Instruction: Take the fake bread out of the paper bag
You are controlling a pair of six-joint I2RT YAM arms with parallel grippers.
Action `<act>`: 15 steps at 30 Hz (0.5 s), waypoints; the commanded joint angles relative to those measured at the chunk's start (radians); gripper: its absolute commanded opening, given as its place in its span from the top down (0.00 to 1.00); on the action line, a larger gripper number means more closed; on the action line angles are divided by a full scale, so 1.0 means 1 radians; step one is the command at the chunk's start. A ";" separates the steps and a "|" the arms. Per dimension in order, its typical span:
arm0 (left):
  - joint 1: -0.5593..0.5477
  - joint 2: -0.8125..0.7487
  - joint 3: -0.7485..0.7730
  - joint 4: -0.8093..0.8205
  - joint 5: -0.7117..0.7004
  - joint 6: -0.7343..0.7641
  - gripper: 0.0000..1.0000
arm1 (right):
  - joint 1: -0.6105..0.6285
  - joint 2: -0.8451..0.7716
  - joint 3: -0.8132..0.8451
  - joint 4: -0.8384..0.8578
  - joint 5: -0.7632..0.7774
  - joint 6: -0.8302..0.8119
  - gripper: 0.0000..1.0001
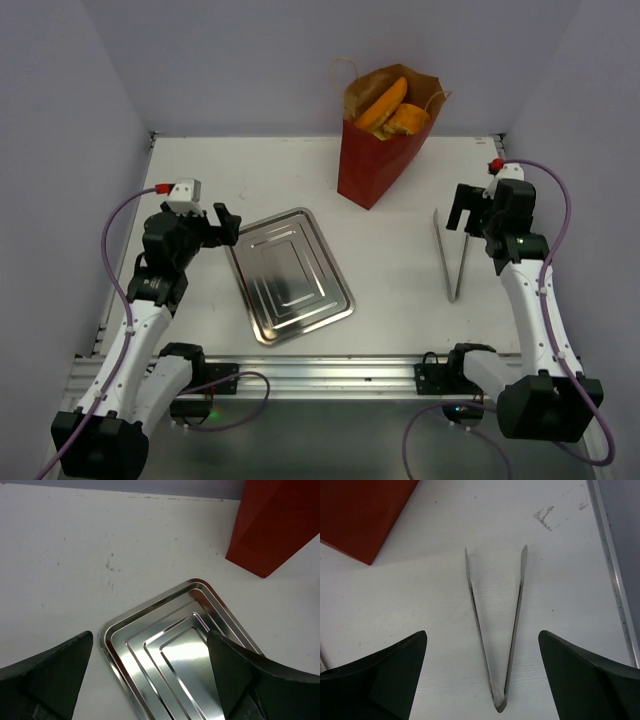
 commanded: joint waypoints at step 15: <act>0.006 0.001 -0.018 0.082 0.090 0.031 0.00 | 0.003 0.094 0.149 -0.191 -0.333 -0.412 0.01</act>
